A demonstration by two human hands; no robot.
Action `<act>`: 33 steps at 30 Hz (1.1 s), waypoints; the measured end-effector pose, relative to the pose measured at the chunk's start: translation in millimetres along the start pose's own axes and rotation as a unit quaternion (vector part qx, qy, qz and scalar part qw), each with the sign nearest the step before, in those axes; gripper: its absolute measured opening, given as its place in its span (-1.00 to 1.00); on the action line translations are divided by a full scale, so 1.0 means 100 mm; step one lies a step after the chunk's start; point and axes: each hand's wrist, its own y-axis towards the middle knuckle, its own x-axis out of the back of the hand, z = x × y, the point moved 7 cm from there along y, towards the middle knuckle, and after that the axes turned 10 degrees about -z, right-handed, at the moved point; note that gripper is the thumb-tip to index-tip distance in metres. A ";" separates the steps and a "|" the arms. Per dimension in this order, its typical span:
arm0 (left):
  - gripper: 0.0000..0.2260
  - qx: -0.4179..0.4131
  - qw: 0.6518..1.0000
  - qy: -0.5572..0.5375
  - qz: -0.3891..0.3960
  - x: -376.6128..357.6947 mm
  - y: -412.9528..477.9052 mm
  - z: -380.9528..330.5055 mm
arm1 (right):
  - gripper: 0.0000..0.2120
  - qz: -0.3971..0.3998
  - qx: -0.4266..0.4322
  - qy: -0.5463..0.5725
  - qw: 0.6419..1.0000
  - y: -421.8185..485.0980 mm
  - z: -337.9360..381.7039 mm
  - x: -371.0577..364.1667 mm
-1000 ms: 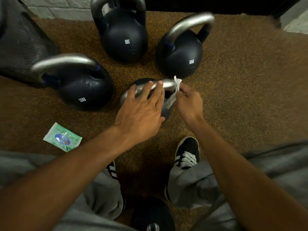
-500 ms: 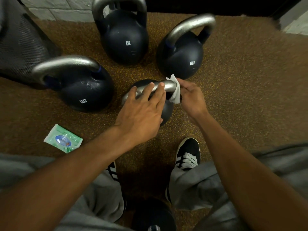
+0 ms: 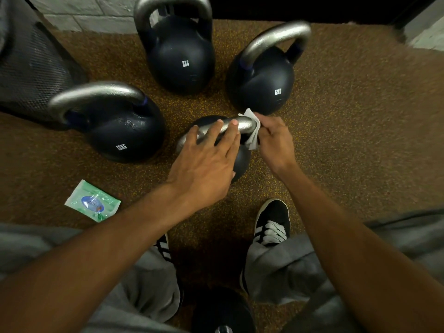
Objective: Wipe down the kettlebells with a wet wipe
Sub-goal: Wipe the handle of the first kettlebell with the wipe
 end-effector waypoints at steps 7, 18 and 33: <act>-0.31 -0.001 1.000 -0.001 0.004 0.03 0.03 -0.02 | -0.69 -0.024 -0.006 -0.009 1.000 -0.10 -0.11 -0.08; -0.30 0.003 1.000 -0.006 -0.007 0.02 0.03 -0.02 | -0.57 -0.040 0.086 -0.057 0.994 -0.12 0.00 -0.01; -0.29 0.002 1.000 -0.003 -0.015 -0.02 0.03 -0.01 | -0.59 -0.092 0.131 -0.118 0.980 -0.09 0.07 0.03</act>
